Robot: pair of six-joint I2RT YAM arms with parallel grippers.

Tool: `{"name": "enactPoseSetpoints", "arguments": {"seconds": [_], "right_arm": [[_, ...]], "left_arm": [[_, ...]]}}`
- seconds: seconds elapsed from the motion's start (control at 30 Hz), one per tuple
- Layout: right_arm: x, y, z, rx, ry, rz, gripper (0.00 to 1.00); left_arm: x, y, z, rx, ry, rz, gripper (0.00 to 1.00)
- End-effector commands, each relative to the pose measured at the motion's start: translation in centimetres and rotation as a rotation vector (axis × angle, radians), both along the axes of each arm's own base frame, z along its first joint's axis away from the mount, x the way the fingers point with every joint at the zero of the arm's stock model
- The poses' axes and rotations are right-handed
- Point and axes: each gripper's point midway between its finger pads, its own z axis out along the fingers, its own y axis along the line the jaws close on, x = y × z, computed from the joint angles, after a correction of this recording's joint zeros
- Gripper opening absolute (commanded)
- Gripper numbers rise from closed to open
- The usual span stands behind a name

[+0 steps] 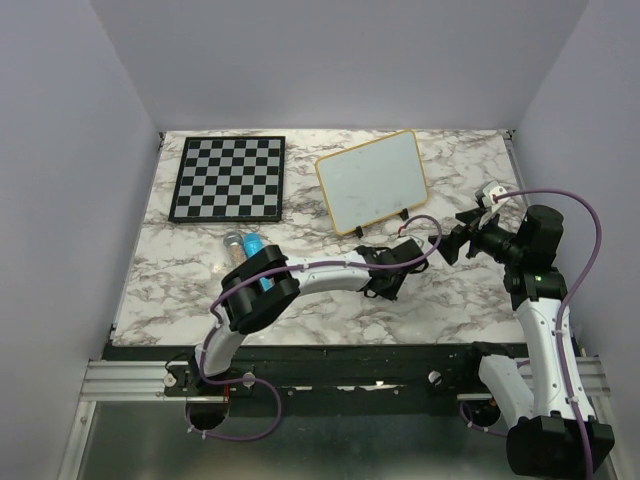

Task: Write a sentence on the whiteboard
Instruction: Pick up the whiteboard marker from the center of the board, then pass from the left arm to the right

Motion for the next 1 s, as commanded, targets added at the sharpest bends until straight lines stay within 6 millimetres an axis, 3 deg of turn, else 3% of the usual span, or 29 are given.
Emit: {"name": "enactPoseSetpoints", "arguments": {"seconds": [0.0,0.1,0.23,0.37,0.4,0.47,0.5,0.53,0.57,0.6,0.67,0.73,0.97], "right_arm": [[-0.2,0.0,0.0,0.000,0.008,0.001,1.00],[-0.2,0.0,-0.1,0.001,0.011,0.002,1.00],[-0.2,0.1,-0.3,0.008,0.020,0.005,1.00],[-0.5,0.6,-0.5,0.035,0.039,0.035,1.00],[-0.5,0.8,-0.6,0.042,0.043,0.044,1.00],[-0.9,1.5,-1.2,0.083,0.083,0.079,1.00],[-0.9,1.8,-1.4,0.105,0.097,0.092,1.00],[-1.1,2.1,-1.7,0.145,0.135,0.101,1.00],[-1.2,2.7,-2.7,0.187,0.197,0.136,1.00],[-1.3,3.0,-3.0,0.214,0.230,0.152,1.00],[-1.0,3.6,-4.8,0.299,0.377,0.169,0.99],[-0.8,3.9,-5.8,0.360,0.484,0.169,0.97],[-0.3,4.9,-9.4,0.464,0.700,0.143,0.96]], "left_arm": [[-0.3,1.4,-2.2,0.115,-0.002,-0.007,0.29],[-0.5,2.2,-3.2,0.150,0.002,-0.009,0.17],[-0.4,2.9,-3.3,0.139,-0.018,0.002,0.08],[0.2,3.3,-1.4,0.083,-0.090,0.011,0.04],[0.1,4.1,-1.8,0.091,-0.100,0.009,0.03],[0.8,3.5,0.0,0.017,-0.161,0.005,0.03],[0.6,4.6,-0.8,0.034,-0.177,-0.001,0.02],[1.2,3.9,-0.1,-0.019,-0.217,0.001,0.02],[1.4,4.0,0.8,-0.047,-0.249,0.003,0.01],[1.3,5.1,-0.1,-0.026,-0.267,-0.006,0.01],[2.0,4.7,0.9,-0.088,-0.329,-0.002,0.01],[2.1,5.3,0.5,-0.099,-0.361,-0.004,0.01],[2.1,5.4,1.9,-0.193,-0.433,-0.014,0.00]]}}
